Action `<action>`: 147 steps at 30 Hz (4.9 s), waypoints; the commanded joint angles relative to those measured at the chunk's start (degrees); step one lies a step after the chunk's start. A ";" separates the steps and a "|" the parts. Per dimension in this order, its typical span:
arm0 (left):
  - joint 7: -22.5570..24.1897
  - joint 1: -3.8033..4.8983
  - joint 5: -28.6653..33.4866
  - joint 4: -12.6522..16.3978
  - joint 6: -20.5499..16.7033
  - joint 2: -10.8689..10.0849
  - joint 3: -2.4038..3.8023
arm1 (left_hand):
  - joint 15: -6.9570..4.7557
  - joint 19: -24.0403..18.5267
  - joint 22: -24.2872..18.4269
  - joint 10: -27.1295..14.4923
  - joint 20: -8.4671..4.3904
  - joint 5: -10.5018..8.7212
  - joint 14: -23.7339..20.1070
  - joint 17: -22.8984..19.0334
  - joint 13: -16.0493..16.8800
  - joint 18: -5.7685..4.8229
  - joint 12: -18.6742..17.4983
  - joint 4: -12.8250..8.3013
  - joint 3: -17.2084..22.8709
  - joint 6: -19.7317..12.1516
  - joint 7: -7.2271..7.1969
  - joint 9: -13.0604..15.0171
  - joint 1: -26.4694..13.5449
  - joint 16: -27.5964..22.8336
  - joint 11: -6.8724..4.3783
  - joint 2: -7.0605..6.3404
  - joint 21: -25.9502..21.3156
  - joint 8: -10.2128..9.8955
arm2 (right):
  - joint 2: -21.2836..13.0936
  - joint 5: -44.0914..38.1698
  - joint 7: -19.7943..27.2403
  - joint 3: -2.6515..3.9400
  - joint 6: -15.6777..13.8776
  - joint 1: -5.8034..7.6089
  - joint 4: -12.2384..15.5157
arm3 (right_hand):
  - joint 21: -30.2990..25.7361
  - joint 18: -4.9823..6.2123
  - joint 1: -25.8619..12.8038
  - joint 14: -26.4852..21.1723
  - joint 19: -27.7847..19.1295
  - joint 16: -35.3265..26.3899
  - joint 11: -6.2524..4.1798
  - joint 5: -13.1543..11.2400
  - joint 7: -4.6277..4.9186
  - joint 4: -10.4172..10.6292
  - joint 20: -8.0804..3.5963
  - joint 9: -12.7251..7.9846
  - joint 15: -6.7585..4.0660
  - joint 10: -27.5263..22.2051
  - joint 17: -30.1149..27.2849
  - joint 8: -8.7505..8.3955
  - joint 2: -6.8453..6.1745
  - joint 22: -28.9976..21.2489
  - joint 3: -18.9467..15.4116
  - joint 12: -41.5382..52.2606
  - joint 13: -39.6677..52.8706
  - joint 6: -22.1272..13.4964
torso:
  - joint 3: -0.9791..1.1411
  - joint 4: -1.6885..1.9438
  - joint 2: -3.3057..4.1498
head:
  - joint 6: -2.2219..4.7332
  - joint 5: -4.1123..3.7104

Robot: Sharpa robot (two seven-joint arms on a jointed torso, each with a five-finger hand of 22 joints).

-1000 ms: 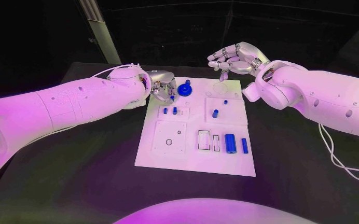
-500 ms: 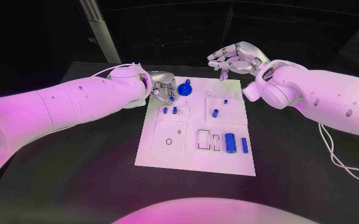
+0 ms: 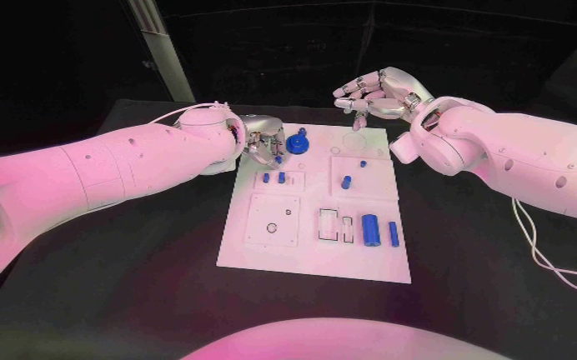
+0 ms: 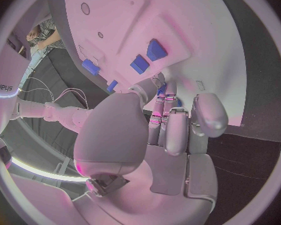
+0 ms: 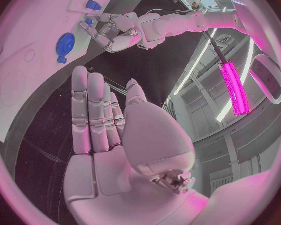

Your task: Assemble the parts on the task board

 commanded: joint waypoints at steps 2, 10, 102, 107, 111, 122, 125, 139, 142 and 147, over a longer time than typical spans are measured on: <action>-0.10 0.03 0.02 0.12 -0.12 0.06 0.00 | 0.00 -0.31 0.08 -0.11 -0.18 0.19 1.25 -0.08 0.02 -0.95 -0.22 -0.22 -0.03 -0.30 0.09 -0.01 -0.55 -0.11 -0.06 0.07 -0.02 -0.19 | 0.04 0.20 0.32 0.04 0.54 0.11 0.06 | -0.28 0.25 -0.13 -0.39 -0.50 -0.19 -0.01 0.22 -0.15 0.18 0.05 0.05 0.17 -0.37 -0.07 0.38 0.51 -0.08 0.05 0.39 -0.10 -0.39 | 0.01 -0.02 0.00 | -0.09 -0.17; -0.94 0.03 0.02 -0.01 0.79 0.09 0.00 | 0.46 -0.49 0.04 -1.99 0.12 0.21 1.13 -0.32 -0.21 -0.97 -1.07 -0.33 -0.39 -1.99 0.61 -0.41 -1.19 -0.15 0.60 -0.47 -0.24 -1.22 | 0.03 0.20 0.28 0.04 0.62 0.11 0.06 | -0.28 0.25 -0.13 -0.39 -0.50 -0.19 -0.01 0.22 -0.15 0.18 0.05 0.05 0.17 -0.37 -0.07 0.38 0.51 -0.08 0.05 0.39 -0.10 -0.39 | 0.02 -0.01 -0.01 | -0.08 -0.25; 29.32 0.49 78.14 11.54 -13.15 -14.32 0.06 | 2.09 -13.62 -22.71 -9.50 1.97 0.25 -11.58 -28.17 0.43 3.84 6.76 1.08 -1.29 -5.19 2.11 -0.31 -2.80 -14.01 2.17 0.96 -27.11 -1.51 | -3.49 -63.10 -17.52 0.03 9.06 -4.31 3.65 | 16.92 -1.25 10.07 11.54 6.61 22.73 -1.00 -7.91 -2.06 -6.52 -1.43 -0.38 -1.32 10.12 19.75 -4.12 -2.40 16.31 9.30 -30.32 -22.58 9.16 | -0.04 0.00 0.05 | 1.60 -3.54; 29.17 0.49 78.14 11.34 -13.18 -14.26 0.06 | 2.07 -13.63 -22.78 -9.58 1.95 0.25 -11.70 -28.39 0.43 3.84 6.88 1.01 -1.32 -5.15 2.10 -0.31 -2.68 -14.13 2.16 0.97 -27.22 -1.48 | -3.22 -62.99 -17.34 0.03 9.36 -4.40 3.65 | 18.16 -1.45 10.18 11.56 6.85 23.36 -0.99 -8.28 -2.00 -6.62 -1.41 -0.40 -1.32 10.70 20.31 -4.66 -2.31 17.77 10.53 -30.98 -22.58 9.68 | -0.03 0.03 0.06 | 1.29 -3.58; 29.08 0.49 78.14 11.25 -13.18 -14.25 0.05 | 2.05 -13.63 -22.83 -9.63 1.93 0.26 -11.79 -28.59 0.44 3.85 6.98 0.95 -1.32 -5.13 2.10 -0.32 -2.57 -14.23 2.15 1.01 -27.29 -1.46 | -3.04 -62.88 -17.29 0.03 9.75 -4.48 3.66 | 19.42 -1.63 10.21 11.59 7.06 24.04 -0.96 -8.56 -1.91 -6.72 -1.38 -0.39 -1.34 11.35 20.90 -5.21 -2.34 19.28 12.07 -31.67 -22.57 10.26 | -0.05 0.01 0.06 | 1.23 -3.62; 28.80 0.49 78.14 11.06 -13.20 -14.11 0.04 | 2.04 -13.63 -22.89 -9.72 1.91 0.26 -11.91 -28.87 0.44 3.84 7.10 0.87 -1.31 -5.13 2.10 -0.33 -2.42 -14.37 2.15 1.06 -27.38 -1.45 | -2.59 -62.79 -17.60 0.03 11.75 -4.66 3.47 | 23.41 -2.31 10.40 12.03 8.31 26.66 -1.62 -10.64 -2.48 -7.34 -1.73 -0.23 -1.85 14.24 23.42 -5.57 -1.92 24.44 17.67 -32.77 -22.46 13.21 | -0.06 -0.02 0.03 | 0.98 -3.59; 28.71 0.49 78.14 11.02 -13.22 -14.09 0.04 | 2.04 -13.63 -22.92 -9.78 1.90 0.26 -11.96 -28.96 0.44 3.84 7.14 0.83 -1.31 -5.15 2.12 -0.34 -2.35 -14.41 2.16 1.06 -27.43 -1.46 | -2.48 -62.87 -17.87 0.03 12.48 -4.72 3.44 | 24.38 -2.50 10.17 12.09 8.60 27.09 -1.74 -11.00 -2.60 -7.57 -1.81 -0.22 -1.94 14.87 23.72 -5.70 -2.08 25.71 19.42 -33.11 -22.45 13.90 | -0.06 -0.03 0.04 | 0.99 -3.59; 28.40 0.49 78.14 10.82 -13.28 -14.21 0.04 | 2.06 -13.64 -23.03 -10.08 1.89 0.25 -12.17 -29.41 0.41 3.83 7.28 0.68 -1.38 -5.24 2.19 -0.37 -2.17 -14.64 2.22 1.01 -27.59 -1.49 | -2.68 -64.41 -18.78 0.04 8.48 -4.89 4.28 | 27.55 -2.78 3.34 11.87 8.11 28.77 -1.81 -12.40 -2.68 -11.17 -1.89 -0.20 -2.02 18.05 24.13 -7.73 -7.18 29.07 37.87 -35.89 -22.29 16.90 | -0.05 -0.04 -0.05 | 0.92 -3.71; 28.36 0.49 78.14 10.75 -13.29 -14.28 0.04 | 2.06 -13.64 -23.03 -10.08 1.89 0.25 -12.17 -29.41 0.41 3.83 7.28 0.68 -1.38 -5.24 2.19 -0.37 -2.17 -14.64 2.22 1.01 -27.59 -1.49 | -3.06 -64.14 -18.68 0.05 6.90 -4.90 4.85 | 27.89 -2.81 2.23 11.89 8.14 28.99 -1.92 -12.23 -2.66 -11.82 -1.90 -0.19 -1.96 18.21 24.18 -7.83 -7.91 29.45 39.88 -36.11 -22.27 17.01 | -0.06 -0.05 -0.06 | 0.99 -3.72; 28.18 0.50 78.14 10.18 -13.16 -14.20 0.04 | 2.07 -13.64 -23.05 -10.15 1.89 0.25 -12.17 -29.39 0.40 3.82 7.31 0.68 -1.40 -5.25 2.20 -0.38 -2.16 -14.63 2.24 1.01 -27.63 -1.50 | -3.75 -63.22 -18.33 0.07 4.54 -4.90 5.26 | 28.27 -2.90 1.26 11.92 8.23 29.23 -1.89 -12.16 -2.63 -12.39 -1.86 -0.18 -1.98 18.32 24.27 -7.89 -8.35 29.95 41.61 -36.30 -22.26 17.06 | -0.14 0.05 -0.12 | 1.16 -3.87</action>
